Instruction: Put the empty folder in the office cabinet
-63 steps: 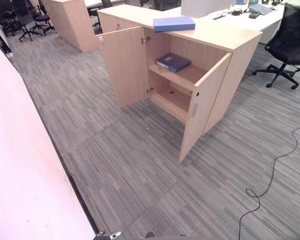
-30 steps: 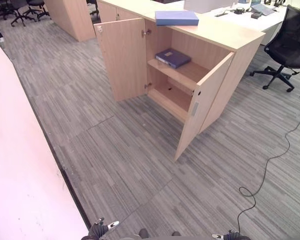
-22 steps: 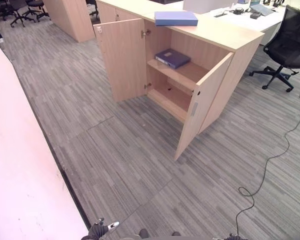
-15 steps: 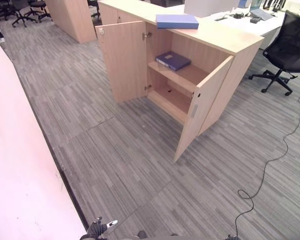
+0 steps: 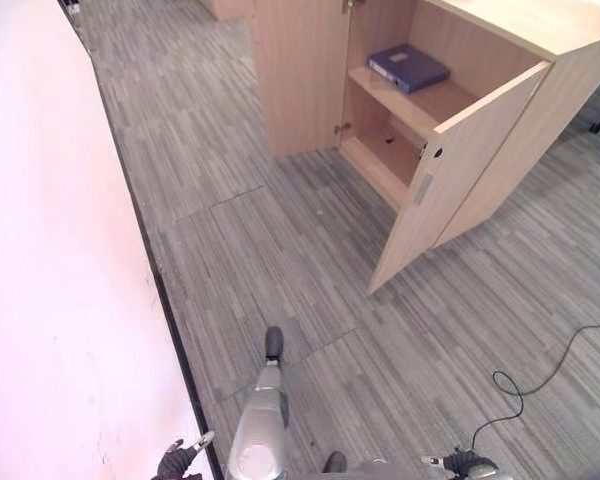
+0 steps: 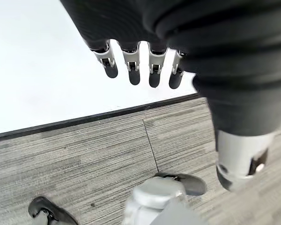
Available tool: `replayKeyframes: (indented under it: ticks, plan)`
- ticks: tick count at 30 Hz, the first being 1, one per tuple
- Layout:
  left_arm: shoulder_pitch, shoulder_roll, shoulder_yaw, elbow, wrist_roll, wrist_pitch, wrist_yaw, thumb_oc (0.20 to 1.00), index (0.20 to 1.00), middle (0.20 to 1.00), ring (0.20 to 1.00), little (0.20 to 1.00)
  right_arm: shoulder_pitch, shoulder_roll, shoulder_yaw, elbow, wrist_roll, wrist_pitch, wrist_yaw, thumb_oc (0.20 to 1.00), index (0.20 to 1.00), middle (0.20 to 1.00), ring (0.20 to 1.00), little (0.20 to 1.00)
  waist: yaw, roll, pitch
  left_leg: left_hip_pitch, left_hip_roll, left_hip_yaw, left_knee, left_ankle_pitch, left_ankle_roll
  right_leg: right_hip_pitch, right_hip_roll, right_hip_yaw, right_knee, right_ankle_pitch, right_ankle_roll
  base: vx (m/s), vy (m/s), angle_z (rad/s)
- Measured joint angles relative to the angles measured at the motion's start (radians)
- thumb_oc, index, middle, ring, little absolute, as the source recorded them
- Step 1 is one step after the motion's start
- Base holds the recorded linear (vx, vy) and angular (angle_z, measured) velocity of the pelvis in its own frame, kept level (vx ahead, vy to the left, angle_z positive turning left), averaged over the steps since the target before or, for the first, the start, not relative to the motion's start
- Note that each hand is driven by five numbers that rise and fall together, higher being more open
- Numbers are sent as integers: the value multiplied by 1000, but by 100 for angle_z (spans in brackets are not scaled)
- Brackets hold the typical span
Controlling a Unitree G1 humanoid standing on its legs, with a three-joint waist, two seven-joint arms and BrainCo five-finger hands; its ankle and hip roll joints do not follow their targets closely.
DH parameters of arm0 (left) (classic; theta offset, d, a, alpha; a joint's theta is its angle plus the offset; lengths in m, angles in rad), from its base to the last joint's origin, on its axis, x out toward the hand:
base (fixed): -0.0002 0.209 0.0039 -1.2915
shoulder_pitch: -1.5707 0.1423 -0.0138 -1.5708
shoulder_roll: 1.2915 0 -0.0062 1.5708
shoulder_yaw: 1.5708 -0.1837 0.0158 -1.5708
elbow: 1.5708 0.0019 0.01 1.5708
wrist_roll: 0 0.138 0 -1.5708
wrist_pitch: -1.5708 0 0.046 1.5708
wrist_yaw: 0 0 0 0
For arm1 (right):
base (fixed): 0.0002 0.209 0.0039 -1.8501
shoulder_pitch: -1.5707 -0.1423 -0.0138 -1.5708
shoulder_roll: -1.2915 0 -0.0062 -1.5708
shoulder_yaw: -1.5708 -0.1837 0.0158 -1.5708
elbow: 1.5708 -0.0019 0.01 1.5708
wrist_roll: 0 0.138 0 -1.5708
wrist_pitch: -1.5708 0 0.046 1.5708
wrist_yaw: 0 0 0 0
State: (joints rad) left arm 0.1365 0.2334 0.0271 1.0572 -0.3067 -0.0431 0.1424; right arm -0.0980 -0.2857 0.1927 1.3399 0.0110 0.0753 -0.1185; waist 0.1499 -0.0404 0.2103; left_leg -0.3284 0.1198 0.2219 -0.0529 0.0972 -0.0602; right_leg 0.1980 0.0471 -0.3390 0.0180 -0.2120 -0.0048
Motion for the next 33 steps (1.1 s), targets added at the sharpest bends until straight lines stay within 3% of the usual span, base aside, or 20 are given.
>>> replayKeyframes:
  ticks: [2,3,5,7,8,10,11,12,13,15,16,17,18,20,24,25,28,29,30,33]
  plan:
    - [6,-3,12,25,0,-1,-2,1000,1000,1000,1000,1000,4,13,-6,19,-3,3,-1,1000,1000,1000,1000,1000,1,-35,-39,83,-83,34,-9,35,56,35,-23,11,-22,-13,22,348,268,-23]
    - [12,-3,12,38,0,-2,-1,1000,1000,1000,1000,1000,10,24,-4,29,-3,0,2,1000,1000,1000,1000,1000,-2,-45,-53,144,-97,28,-49,110,142,64,-22,19,-19,-14,42,295,286,-26]
    - [7,4,13,40,0,-1,-1,1000,1000,1000,1000,1000,20,49,-6,29,-3,-2,5,1000,1000,1000,1000,1000,-4,-76,-60,191,-109,43,-46,116,156,77,-50,9,47,-15,69,327,359,-12]
    - [0,5,3,24,0,-3,-2,1000,1000,1000,1000,1000,42,65,-2,17,-3,0,9,1000,1000,1000,1000,1000,-2,-70,-71,251,-106,37,-48,71,176,29,-95,-35,260,-3,107,243,332,-5]
    - [0,12,-9,3,1,-7,-2,1000,1000,1000,1000,1000,49,64,-2,-11,-3,0,11,1000,1000,1000,1000,1000,-2,-79,-89,285,-130,39,-38,26,157,-28,-167,-70,432,9,113,222,347,7]
    - [-18,17,-18,-3,1,-9,-2,1000,1000,1000,1000,1000,59,58,-1,-42,-3,0,10,1000,1000,1000,1000,1000,-14,-86,-94,311,-168,22,-34,-7,165,-77,-241,-86,592,42,121,182,305,30]
    - [-41,17,-23,-7,0,-7,-2,1000,1000,1000,1000,1000,61,53,0,-53,-3,2,11,1000,1000,1000,1000,1000,-19,-78,-92,324,-194,22,0,-19,173,-110,-289,-87,713,136,128,176,303,55]
    - [-43,18,-33,-15,0,-8,-1,1000,1000,1000,1000,1000,62,50,0,-55,-3,1,12,1000,1000,1000,1000,1000,-32,-67,-88,339,-194,19,5,-20,180,-121,-319,-92,787,172,127,115,202,60]
    - [-46,17,-27,-21,1,-10,-2,1000,1000,1000,1000,1000,62,48,-1,-55,-3,1,12,1000,1000,1000,1000,1000,-36,-50,-91,364,-200,2,2,-44,188,-149,-344,-90,827,151,134,179,266,27]
    - [-42,26,-54,-28,0,-5,5,1000,1000,1000,1000,1000,48,38,2,-100,-3,-8,17,1000,1000,1000,1000,1000,-48,-12,-78,406,-214,-14,8,-81,218,-239,-452,-108,963,144,143,123,94,12]
    - [-46,24,-53,-29,0,-7,4,1000,1000,1000,1000,1000,42,35,3,-102,-3,-7,22,1000,1000,1000,1000,1000,-44,6,-79,414,-211,-12,11,-95,237,-284,-462,-96,961,137,157,147,9,12]
    - [-55,9,-75,-34,0,-7,9,1000,1000,1000,1000,1000,-6,29,11,-108,-2,9,17,1000,1000,1000,1000,1000,-45,54,-65,439,-189,-47,4,-114,212,-348,-467,-125,871,102,133,149,-15,17]
    - [-70,2,-85,-35,0,-8,10,1000,1000,1000,1000,1000,-29,25,18,-90,-2,15,10,1000,1000,1000,1000,1000,-62,74,-52,454,-174,-70,3,-113,209,-364,-433,-130,757,99,129,78,-57,56]
    - [-89,-3,-96,-25,0,-13,6,1000,1000,1000,1000,1000,-36,28,39,-110,-3,-1,1,1000,1000,1000,1000,1000,-91,88,-39,482,-149,-122,1,-105,195,-376,-333,-26,546,106,140,45,-87,101]
    - [-66,3,-84,15,3,-15,4,1000,1000,1000,1000,1000,-21,58,43,-118,-2,-4,3,1000,1000,1000,1000,1000,-83,23,-43,520,-150,-140,-4,-148,158,-435,-228,138,268,171,166,156,-85,57]
    - [-43,4,-85,35,11,-8,4,1000,1000,1000,1000,1000,-29,75,40,-109,-2,8,-2,1000,1000,1000,1000,1000,-84,3,-46,542,-151,-172,-19,-159,148,-441,-208,162,180,195,154,221,-91,38]
    - [-18,8,-85,50,23,-5,0,1000,1000,1000,1000,1000,-9,91,36,-114,-2,14,-2,1000,1000,1000,1000,1000,-95,-38,-51,573,-154,-238,-36,-174,119,-391,-191,246,54,220,171,119,-54,61]
    - [-17,9,-85,52,24,-5,1,1000,1000,1000,1000,1000,2,92,35,-114,-2,14,-3,1000,1000,1000,1000,1000,-93,-52,-51,591,-152,-253,-34,-173,90,-370,-190,242,41,271,144,155,-79,72]
    - [2,1,-86,51,46,-6,0,1000,1000,1000,1000,1000,18,89,27,-114,-2,14,-6,1000,1000,1000,1000,1000,-82,-35,-54,623,-123,-269,-36,-199,51,-327,-171,212,28,351,94,205,-108,44]
    - [16,-18,-73,52,52,-8,0,1000,1000,1000,1000,1000,0,84,30,-127,-2,13,-9,1000,1000,1000,1000,1000,-78,6,-70,610,-76,-267,-10,-235,30,-300,-116,206,-30,397,38,164,-103,5]
